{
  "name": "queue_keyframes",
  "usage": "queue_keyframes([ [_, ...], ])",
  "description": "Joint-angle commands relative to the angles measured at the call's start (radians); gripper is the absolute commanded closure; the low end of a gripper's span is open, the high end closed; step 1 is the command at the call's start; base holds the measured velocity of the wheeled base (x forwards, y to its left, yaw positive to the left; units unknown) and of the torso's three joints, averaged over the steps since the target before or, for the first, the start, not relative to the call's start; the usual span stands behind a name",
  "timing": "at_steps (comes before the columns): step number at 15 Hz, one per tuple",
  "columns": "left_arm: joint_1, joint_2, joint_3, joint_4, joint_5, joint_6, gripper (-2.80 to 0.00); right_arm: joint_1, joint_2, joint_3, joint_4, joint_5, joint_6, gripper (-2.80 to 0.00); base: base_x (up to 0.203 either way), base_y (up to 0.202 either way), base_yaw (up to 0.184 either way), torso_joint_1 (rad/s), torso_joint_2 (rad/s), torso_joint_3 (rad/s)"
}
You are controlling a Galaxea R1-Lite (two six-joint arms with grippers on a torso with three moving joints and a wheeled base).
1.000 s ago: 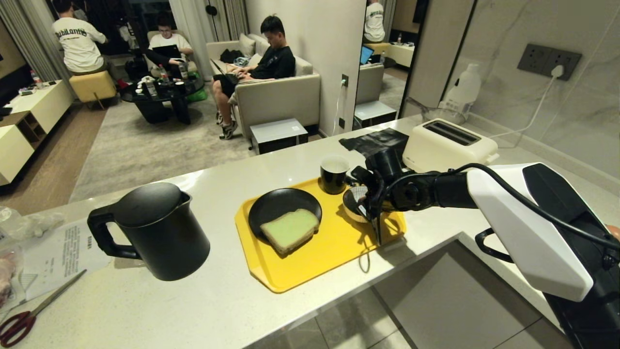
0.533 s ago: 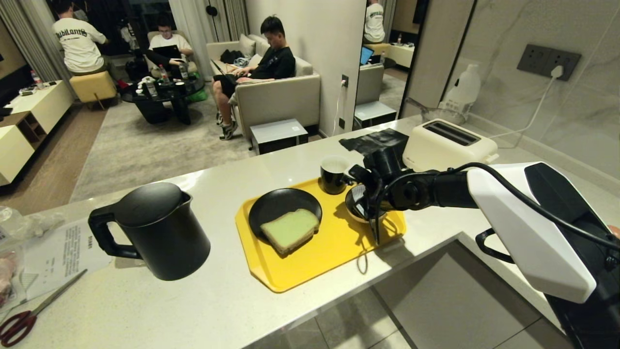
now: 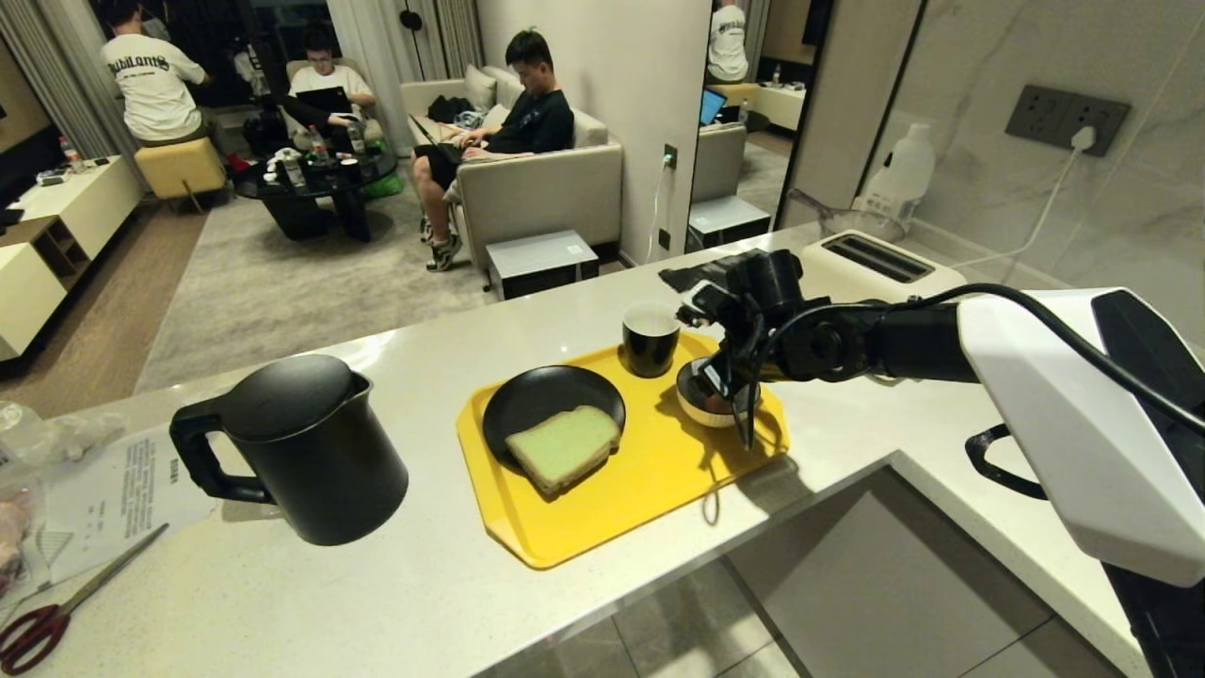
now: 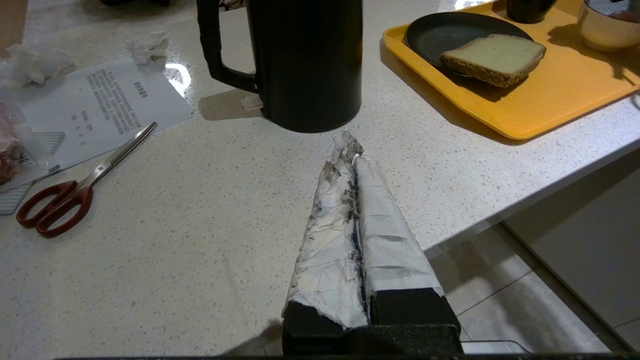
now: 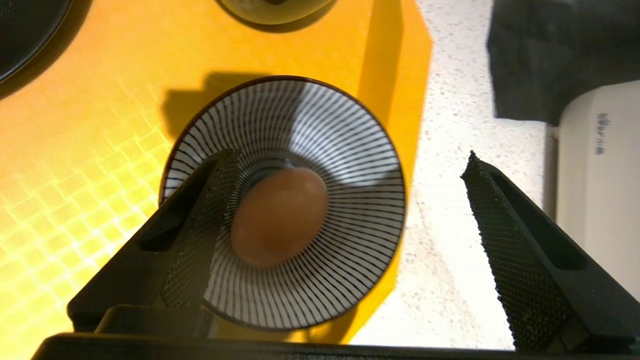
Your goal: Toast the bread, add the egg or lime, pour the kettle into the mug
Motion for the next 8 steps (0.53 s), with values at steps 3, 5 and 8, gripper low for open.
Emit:
queue_keyframes([
  [3,0.0,-0.003,0.0,0.0,0.0,-0.001,0.0,0.001,-0.1,0.037,0.002,-0.002,0.013,-2.8,0.0,0.0,0.0,0.0,0.0,0.0],
  [5,0.0,-0.003,0.0,0.0,0.0,-0.001,0.0,-0.001,-0.18,0.095,0.002,-0.002,0.033,-2.8,0.0,0.0,0.0,0.0,0.0,0.0],
  [8,0.0,-0.003,0.0,0.0,0.0,-0.001,0.0,-0.019,-0.347,0.196,0.004,-0.008,0.078,-2.8,0.0,0.0,0.0,0.0,0.0,0.0],
])
